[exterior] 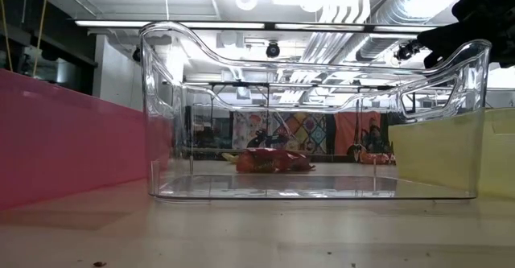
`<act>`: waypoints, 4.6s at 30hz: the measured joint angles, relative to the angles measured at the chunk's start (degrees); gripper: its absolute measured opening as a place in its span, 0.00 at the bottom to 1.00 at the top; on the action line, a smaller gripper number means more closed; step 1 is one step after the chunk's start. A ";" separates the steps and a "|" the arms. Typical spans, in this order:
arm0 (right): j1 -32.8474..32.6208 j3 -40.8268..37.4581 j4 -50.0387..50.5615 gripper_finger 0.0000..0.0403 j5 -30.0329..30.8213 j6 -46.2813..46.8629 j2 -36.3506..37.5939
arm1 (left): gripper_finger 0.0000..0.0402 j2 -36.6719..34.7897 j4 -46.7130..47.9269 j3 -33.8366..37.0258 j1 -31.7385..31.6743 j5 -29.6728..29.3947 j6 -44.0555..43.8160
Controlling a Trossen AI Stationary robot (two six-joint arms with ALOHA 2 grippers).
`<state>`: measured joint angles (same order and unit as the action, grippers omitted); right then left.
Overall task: Sort candy
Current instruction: Put the red candy into the red bin
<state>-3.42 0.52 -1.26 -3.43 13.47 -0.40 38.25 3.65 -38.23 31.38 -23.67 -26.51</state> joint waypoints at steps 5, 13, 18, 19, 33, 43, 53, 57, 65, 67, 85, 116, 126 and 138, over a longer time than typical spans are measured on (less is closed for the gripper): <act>0.00 0.01 0.00 0.00 -0.01 0.00 0.00 | 0.00 5.20 29.62 -12.78 2.03 0.72 0.27; 0.00 0.00 0.00 0.00 -0.01 0.00 0.00 | 0.00 14.04 41.73 -14.69 2.92 9.87 3.60; 0.01 0.00 0.00 0.00 -0.01 0.00 0.01 | 0.00 19.56 42.06 -13.98 2.76 11.53 4.19; 0.00 0.01 0.00 0.00 0.00 0.01 0.00 | 0.00 20.52 42.03 -13.97 2.75 11.52 4.63; 0.00 0.00 0.00 0.00 -0.01 0.00 0.00 | 0.34 26.98 42.09 -16.50 -1.58 17.96 1.20; 0.00 0.00 0.00 0.00 0.01 0.00 0.04 | 0.46 21.22 32.73 -22.26 -12.31 7.36 8.29; 0.02 0.00 -0.18 0.00 6.35 0.02 0.02 | 0.45 13.75 8.17 -12.24 -22.10 8.47 8.01; 0.02 0.01 -2.88 0.00 7.24 3.58 0.02 | 0.45 9.92 1.61 -4.87 -22.10 8.09 2.94; 0.00 0.00 -30.41 0.00 22.69 22.94 -0.05 | 0.45 7.16 -2.83 -1.35 -22.10 5.48 1.26; 0.02 0.03 -35.51 0.00 26.29 23.11 -0.66 | 0.45 7.16 -4.32 -1.35 -22.10 4.16 2.98; 0.15 33.18 -20.87 0.00 19.46 1.00 -41.00 | 0.45 7.21 -4.80 -1.35 -28.49 12.60 5.17; 52.29 71.43 58.86 0.52 22.27 15.04 -88.94 | 0.45 0.15 -3.24 -1.32 -28.79 14.76 5.70; 61.24 71.43 55.91 0.52 16.27 15.92 -101.75 | 0.45 0.10 -2.85 -1.32 -28.79 13.99 5.58; 64.09 71.45 51.86 0.51 16.75 11.98 -107.43 | 0.45 0.41 -1.16 -1.32 -28.79 9.06 4.10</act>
<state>60.67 71.96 50.61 13.32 25.45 -107.83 38.65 2.49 -39.55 2.59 -14.61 -22.41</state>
